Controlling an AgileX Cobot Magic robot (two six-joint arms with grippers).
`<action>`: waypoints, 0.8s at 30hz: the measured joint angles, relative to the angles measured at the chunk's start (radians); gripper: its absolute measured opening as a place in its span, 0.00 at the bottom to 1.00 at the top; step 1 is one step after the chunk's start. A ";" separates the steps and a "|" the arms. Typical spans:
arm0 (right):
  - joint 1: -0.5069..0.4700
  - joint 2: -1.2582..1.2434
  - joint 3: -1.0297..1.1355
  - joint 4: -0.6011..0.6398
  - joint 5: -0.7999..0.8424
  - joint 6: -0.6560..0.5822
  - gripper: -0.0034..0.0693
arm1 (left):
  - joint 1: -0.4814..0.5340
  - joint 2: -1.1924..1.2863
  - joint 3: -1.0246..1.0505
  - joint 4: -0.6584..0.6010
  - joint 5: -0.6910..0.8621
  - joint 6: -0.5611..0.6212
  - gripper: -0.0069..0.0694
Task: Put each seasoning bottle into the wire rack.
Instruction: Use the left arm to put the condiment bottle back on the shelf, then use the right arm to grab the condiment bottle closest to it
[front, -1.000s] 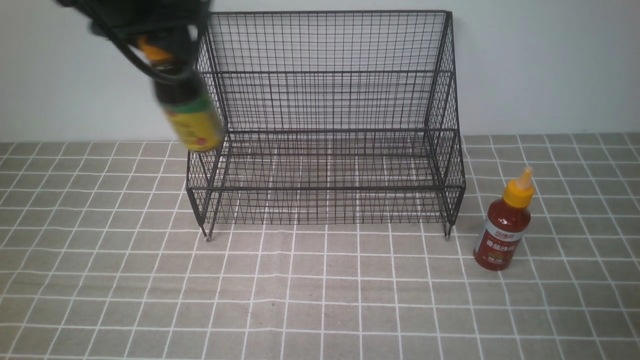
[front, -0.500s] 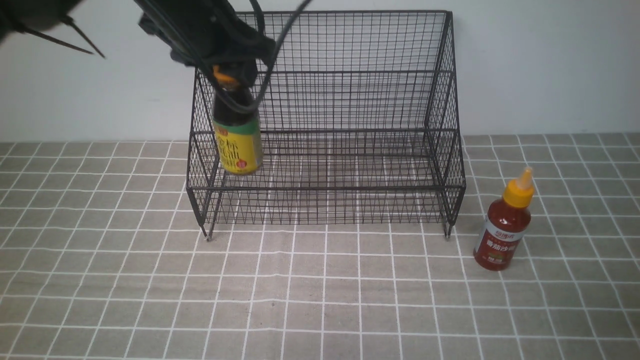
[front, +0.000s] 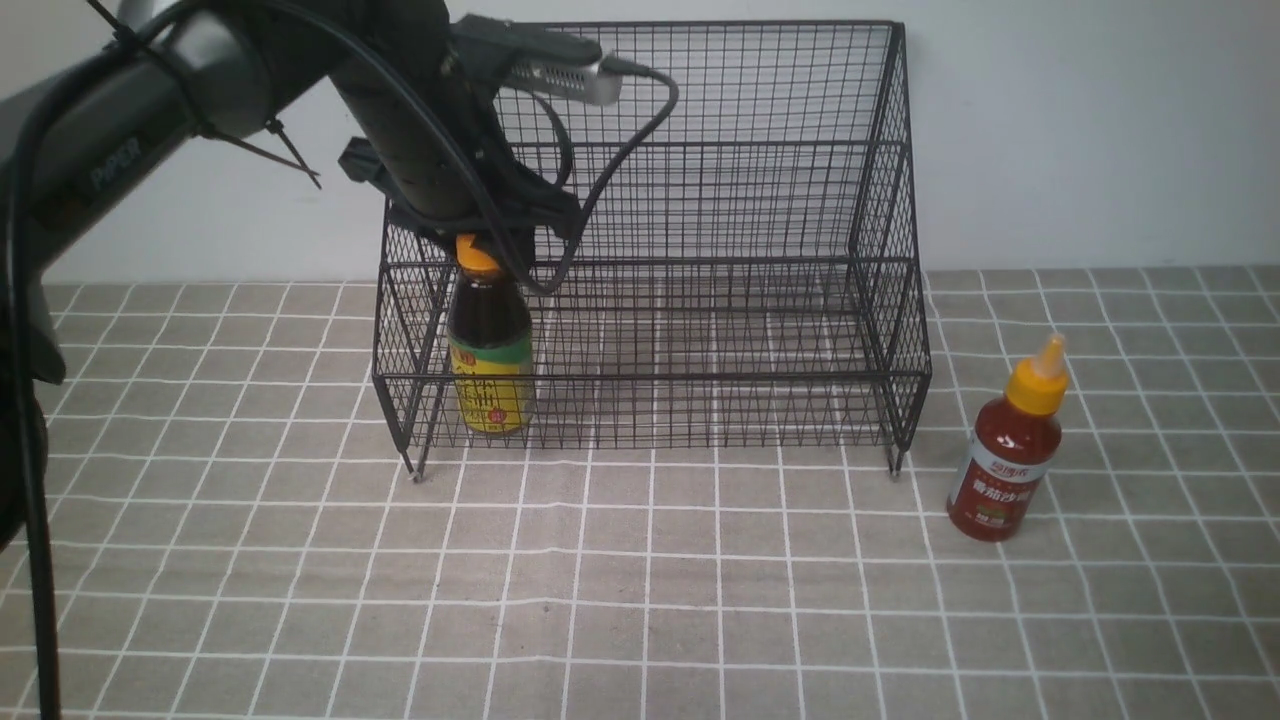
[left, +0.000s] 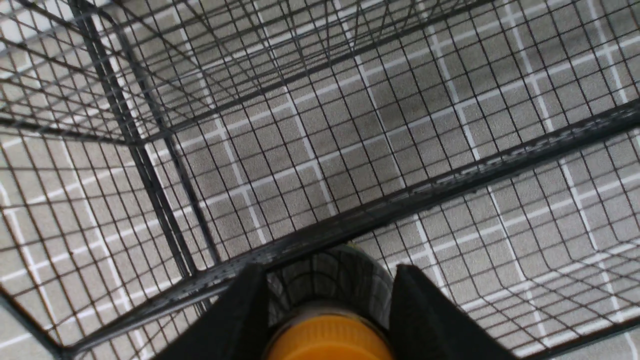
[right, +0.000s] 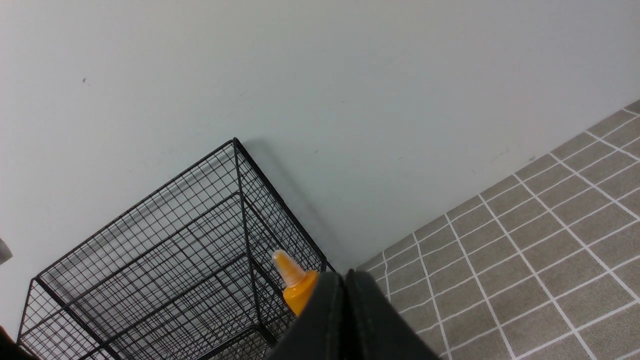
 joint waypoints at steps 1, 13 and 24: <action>0.000 0.000 0.000 0.001 0.001 0.001 0.03 | 0.000 0.000 0.000 0.000 0.002 0.000 0.48; 0.000 0.114 -0.266 -0.070 0.343 -0.064 0.03 | 0.000 -0.043 -0.036 0.001 0.062 0.000 0.72; 0.000 0.735 -0.886 -0.245 0.994 -0.107 0.05 | 0.000 -0.244 -0.164 0.000 0.094 -0.002 0.28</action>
